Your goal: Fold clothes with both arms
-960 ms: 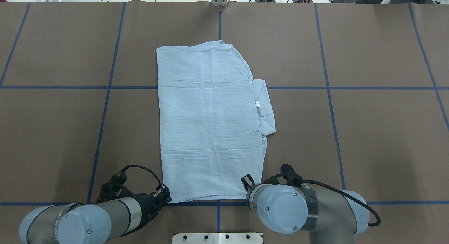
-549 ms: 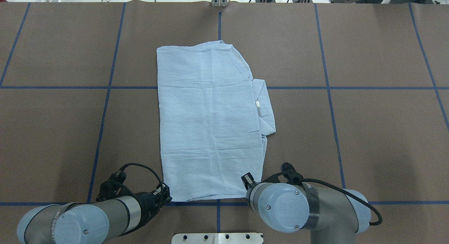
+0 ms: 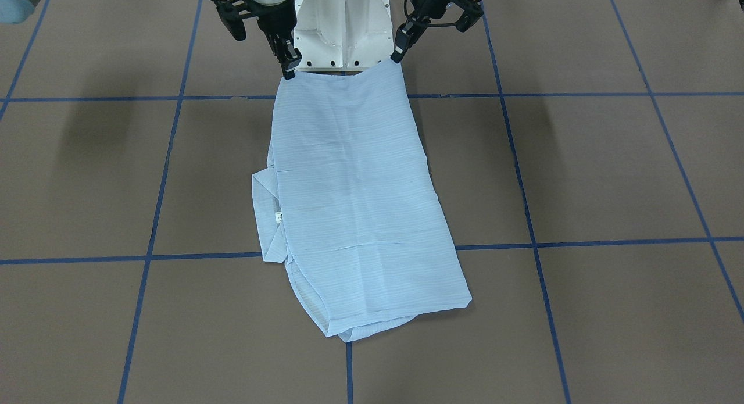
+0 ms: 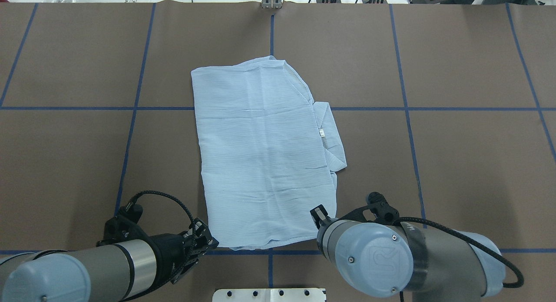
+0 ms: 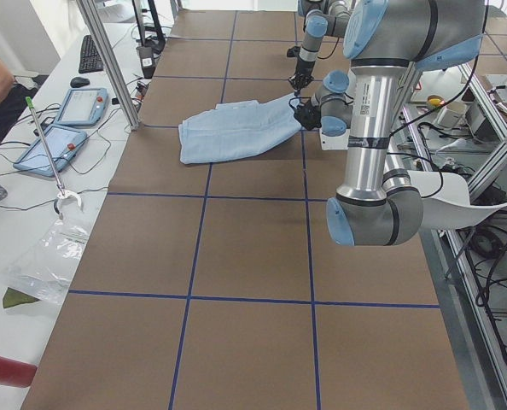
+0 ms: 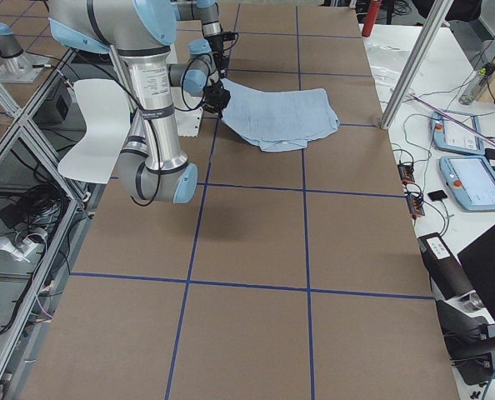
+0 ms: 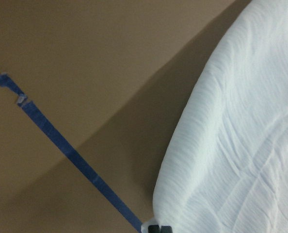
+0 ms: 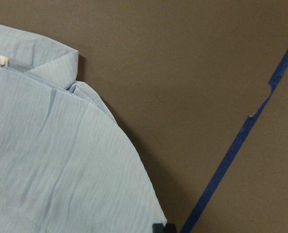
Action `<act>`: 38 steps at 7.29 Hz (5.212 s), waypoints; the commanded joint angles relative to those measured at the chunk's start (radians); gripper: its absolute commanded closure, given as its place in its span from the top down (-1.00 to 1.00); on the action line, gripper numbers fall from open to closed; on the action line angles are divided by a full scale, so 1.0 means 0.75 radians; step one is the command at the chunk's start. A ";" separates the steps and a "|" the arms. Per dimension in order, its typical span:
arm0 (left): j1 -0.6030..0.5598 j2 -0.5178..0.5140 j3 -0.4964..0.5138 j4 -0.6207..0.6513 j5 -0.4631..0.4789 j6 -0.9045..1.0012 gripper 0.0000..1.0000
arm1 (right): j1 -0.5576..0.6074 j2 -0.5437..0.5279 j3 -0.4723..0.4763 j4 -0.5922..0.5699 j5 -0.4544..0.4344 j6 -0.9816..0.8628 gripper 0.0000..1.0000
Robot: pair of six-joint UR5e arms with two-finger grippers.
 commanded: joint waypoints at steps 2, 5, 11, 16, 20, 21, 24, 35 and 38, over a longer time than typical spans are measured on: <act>-0.199 -0.036 -0.047 0.069 -0.127 0.050 -1.00 | 0.164 0.148 0.009 -0.144 -0.010 -0.135 -1.00; -0.488 -0.214 0.124 0.149 -0.277 0.274 -1.00 | 0.416 0.310 -0.330 0.082 0.110 -0.290 -1.00; -0.797 -0.449 0.729 -0.061 -0.287 0.588 -1.00 | 0.689 0.707 -1.209 0.544 0.307 -0.510 -1.00; -0.877 -0.542 1.145 -0.389 -0.285 0.705 -1.00 | 0.746 0.828 -1.604 0.868 0.350 -0.637 -1.00; -0.881 -0.601 1.327 -0.508 -0.273 0.829 0.28 | 0.773 0.895 -1.794 1.042 0.350 -0.671 -0.12; -0.904 -0.601 1.331 -0.510 -0.273 0.886 0.39 | 0.779 0.924 -1.834 1.055 0.350 -0.714 0.51; -0.932 -0.560 1.285 -0.553 -0.326 1.021 0.58 | 0.887 0.924 -1.834 1.043 0.446 -0.932 0.98; -1.597 0.262 0.830 -0.353 -1.099 2.864 0.99 | 1.692 -0.222 -0.722 0.149 0.993 -3.183 0.99; -1.679 0.309 0.773 -0.177 -1.207 3.036 0.99 | 1.736 -0.434 -0.646 0.169 0.960 -3.357 0.99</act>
